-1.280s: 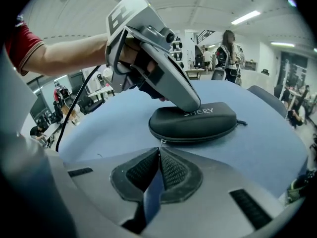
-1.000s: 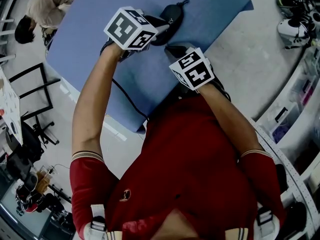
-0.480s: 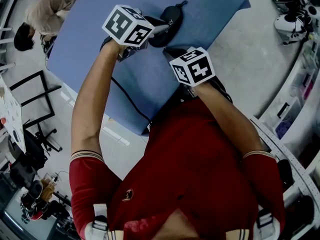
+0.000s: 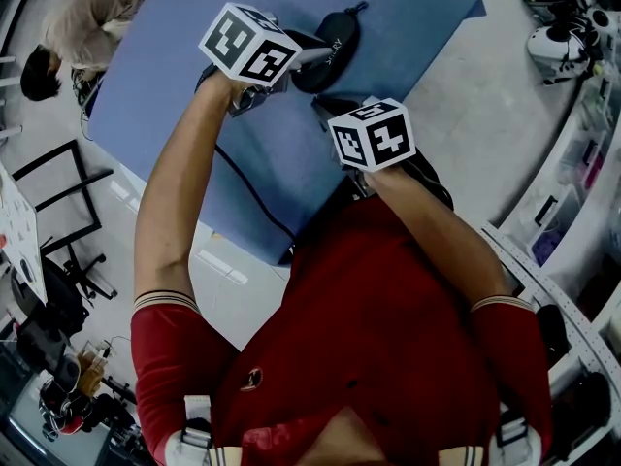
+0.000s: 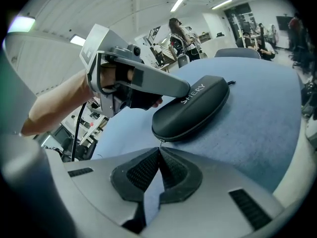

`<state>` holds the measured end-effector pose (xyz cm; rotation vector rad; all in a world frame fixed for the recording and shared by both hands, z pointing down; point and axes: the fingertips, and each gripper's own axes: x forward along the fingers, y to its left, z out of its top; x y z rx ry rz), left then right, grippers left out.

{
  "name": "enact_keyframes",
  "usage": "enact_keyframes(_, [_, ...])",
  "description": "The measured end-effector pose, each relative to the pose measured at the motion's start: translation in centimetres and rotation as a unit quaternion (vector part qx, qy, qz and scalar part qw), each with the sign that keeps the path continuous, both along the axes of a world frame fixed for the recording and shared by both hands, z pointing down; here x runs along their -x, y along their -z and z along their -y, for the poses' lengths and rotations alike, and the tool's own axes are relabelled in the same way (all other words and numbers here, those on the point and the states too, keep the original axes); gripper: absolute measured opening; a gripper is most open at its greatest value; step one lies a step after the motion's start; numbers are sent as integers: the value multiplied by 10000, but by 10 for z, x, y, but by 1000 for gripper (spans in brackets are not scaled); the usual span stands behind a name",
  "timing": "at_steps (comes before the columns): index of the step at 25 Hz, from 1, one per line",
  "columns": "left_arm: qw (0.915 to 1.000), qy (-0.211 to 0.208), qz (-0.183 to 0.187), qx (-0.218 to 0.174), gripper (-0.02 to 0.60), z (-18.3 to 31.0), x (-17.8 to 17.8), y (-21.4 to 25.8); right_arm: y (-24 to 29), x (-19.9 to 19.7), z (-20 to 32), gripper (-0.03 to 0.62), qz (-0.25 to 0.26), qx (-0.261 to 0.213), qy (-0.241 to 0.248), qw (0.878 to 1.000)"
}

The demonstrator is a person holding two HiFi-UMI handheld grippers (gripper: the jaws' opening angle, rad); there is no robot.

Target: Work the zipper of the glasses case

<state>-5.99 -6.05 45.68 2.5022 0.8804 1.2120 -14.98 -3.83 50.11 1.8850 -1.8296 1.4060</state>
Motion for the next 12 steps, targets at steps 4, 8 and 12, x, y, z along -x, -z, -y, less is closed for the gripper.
enact_keyframes(4, [10000, -13, -16, 81, 9, 0, -1, 0, -1, 1, 1, 2, 181, 15, -242, 9995])
enact_keyframes(8, [9999, -7, 1, 157, 9, 0, -1, 0, -1, 4, 5, 2, 382, 1, -395, 9985])
enact_keyframes(12, [9998, -45, 15, 184, 9, -1, -1, 0, -1, 8, 12, 2, 427, -3, -484, 9979])
